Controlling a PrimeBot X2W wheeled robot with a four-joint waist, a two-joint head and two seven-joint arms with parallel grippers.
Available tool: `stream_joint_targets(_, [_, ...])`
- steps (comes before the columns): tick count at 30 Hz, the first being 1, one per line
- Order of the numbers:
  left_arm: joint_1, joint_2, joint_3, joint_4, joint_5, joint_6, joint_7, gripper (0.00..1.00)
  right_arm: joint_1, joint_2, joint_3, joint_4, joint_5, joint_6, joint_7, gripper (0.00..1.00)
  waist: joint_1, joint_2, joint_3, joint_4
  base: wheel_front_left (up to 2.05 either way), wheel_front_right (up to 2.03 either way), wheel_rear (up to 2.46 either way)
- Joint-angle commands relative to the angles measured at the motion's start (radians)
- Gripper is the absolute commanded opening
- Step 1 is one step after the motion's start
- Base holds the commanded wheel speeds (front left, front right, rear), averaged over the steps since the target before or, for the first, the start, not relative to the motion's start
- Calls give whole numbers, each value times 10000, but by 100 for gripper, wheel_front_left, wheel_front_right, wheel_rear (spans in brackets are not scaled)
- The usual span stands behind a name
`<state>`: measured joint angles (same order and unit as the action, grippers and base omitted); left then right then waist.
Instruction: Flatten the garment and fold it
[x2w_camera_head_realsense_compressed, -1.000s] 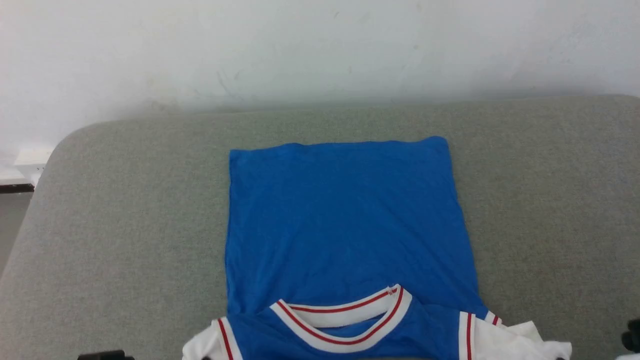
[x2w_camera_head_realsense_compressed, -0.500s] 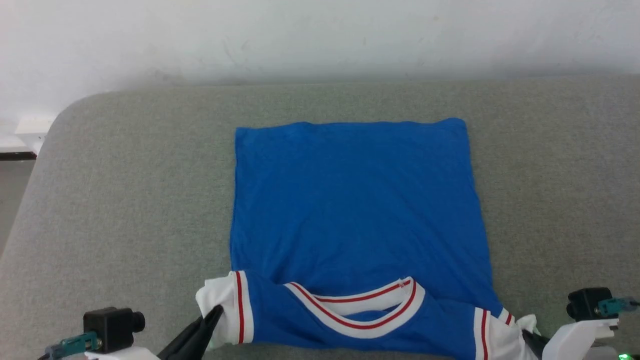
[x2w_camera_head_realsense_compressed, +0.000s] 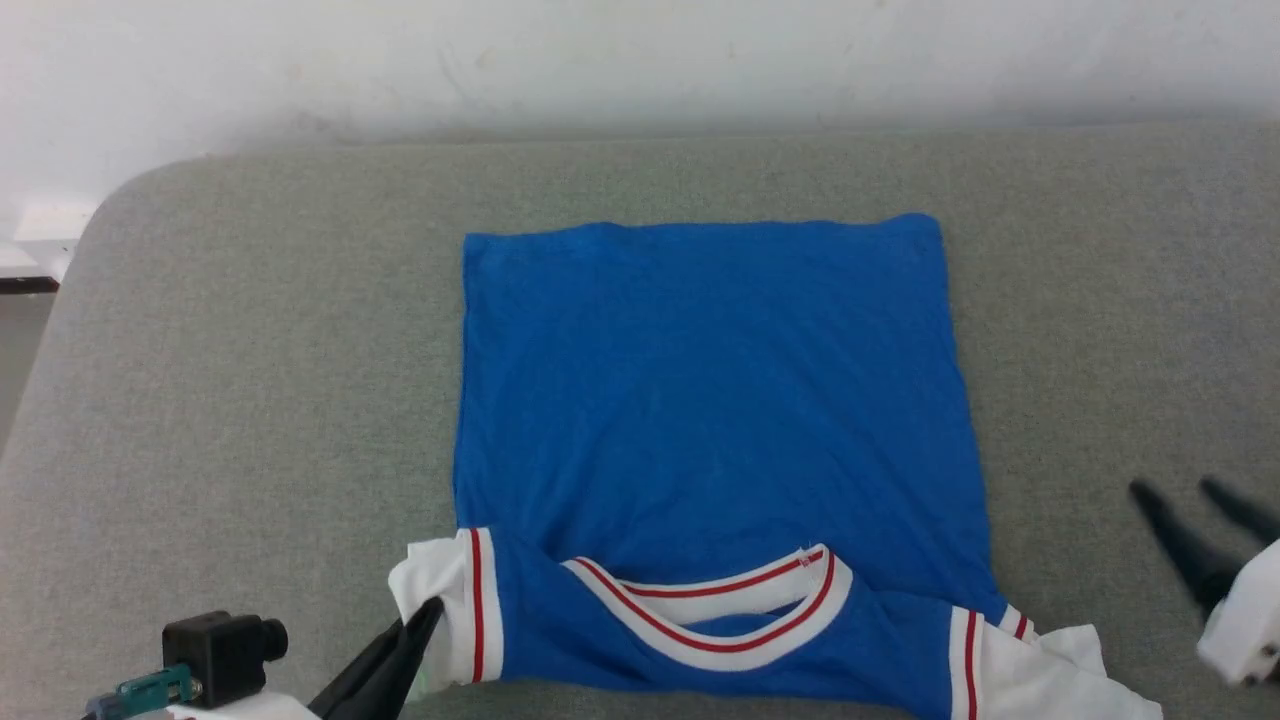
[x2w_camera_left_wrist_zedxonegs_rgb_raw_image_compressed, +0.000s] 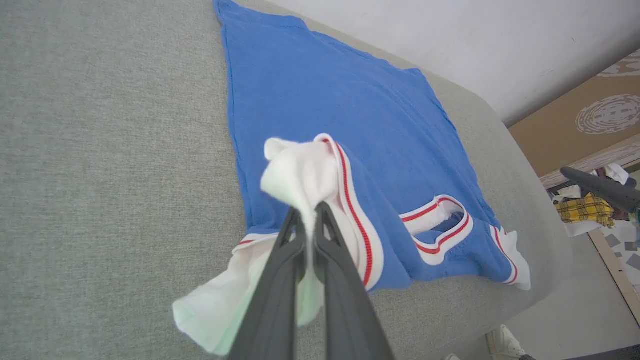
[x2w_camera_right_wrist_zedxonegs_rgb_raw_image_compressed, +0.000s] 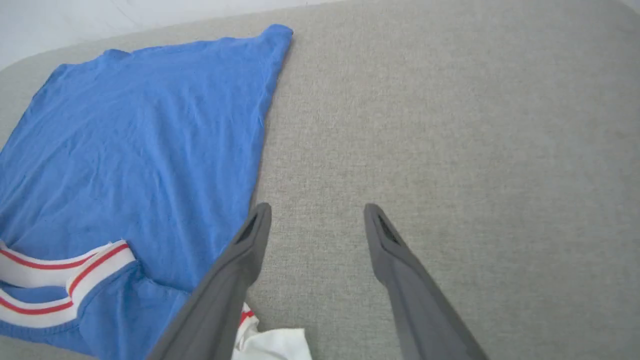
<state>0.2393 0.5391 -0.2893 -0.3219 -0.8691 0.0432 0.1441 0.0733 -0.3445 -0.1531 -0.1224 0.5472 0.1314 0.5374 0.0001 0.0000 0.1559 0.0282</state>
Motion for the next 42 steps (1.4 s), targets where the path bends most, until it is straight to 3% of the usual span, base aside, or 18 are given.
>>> stream_joint_targets(1, [-66, -13, 15, -22, 82, -79, -80, 0, -271, -67, -81, -199, -5, -7, 63, 100, -1, 0, 196, -1, 0, 0, 0])
stream_joint_targets(5, [-314, 49, 5, -142, 195, -172, -111, 0, -1535, -175, -561, -1083, -437, -7, 663, 100, -1, 0, 728, 132, 0, 0, 0])
stream_joint_targets(9, [-715, 123, -32, -268, 313, -296, -69, 0, -3429, -146, -372, -947, -1313, -7, 1179, 100, -1, 0, 1389, 379, 0, 0, 0])
stream_joint_targets(19, [-1866, -8, -454, -218, 477, -773, 95, 0, -7808, 729, -439, 1894, -3311, -7, 2679, 100, -1, 0, 3066, 1347, 0, 0, 0])
stream_joint_targets(25, [-2481, -300, -809, 184, 468, -1051, 103, 0, -8761, 914, -586, 3127, -3969, -7, 3549, 100, -1, 0, 3764, 1906, 0, 0, 0])
stream_joint_targets(33, [-3100, -605, -1232, 729, 455, -1344, 15, 0, -8685, 823, -999, 3804, -4424, -7, 4023, 100, -1, 0, 4320, 2509, 0, 0, 0])
stream_joint_targets(34, [-3162, -635, -1277, 795, 445, -1369, 8, 0, -8642, 848, -1076, 3883, -4490, -7, 4084, 87, -1, 0, 4356, 2565, 0, 0, 0])
stream_joint_targets(35, [-3215, -660, -1313, 855, 438, -1391, -5, 0, -8600, 886, -1132, 3959, -4561, -7, 4190, 55, -1, 0, 4380, 2601, 0, 0, 0])
stream_joint_targets(36, [-3255, -680, -1339, 909, 430, -1408, -23, 0, -8552, 928, -1165, 4026, -4651, -7, 4347, 0, -1, 0, 4399, 2621, 0, 0, 0])
stream_joint_targets(42, [-3335, -711, -1357, 1165, 409, -1441, -142, 0, -8348, 1006, -1019, 3902, -4831, -7, 4908, 0, -1, 0, 4259, 2480, 0, 0, 0])
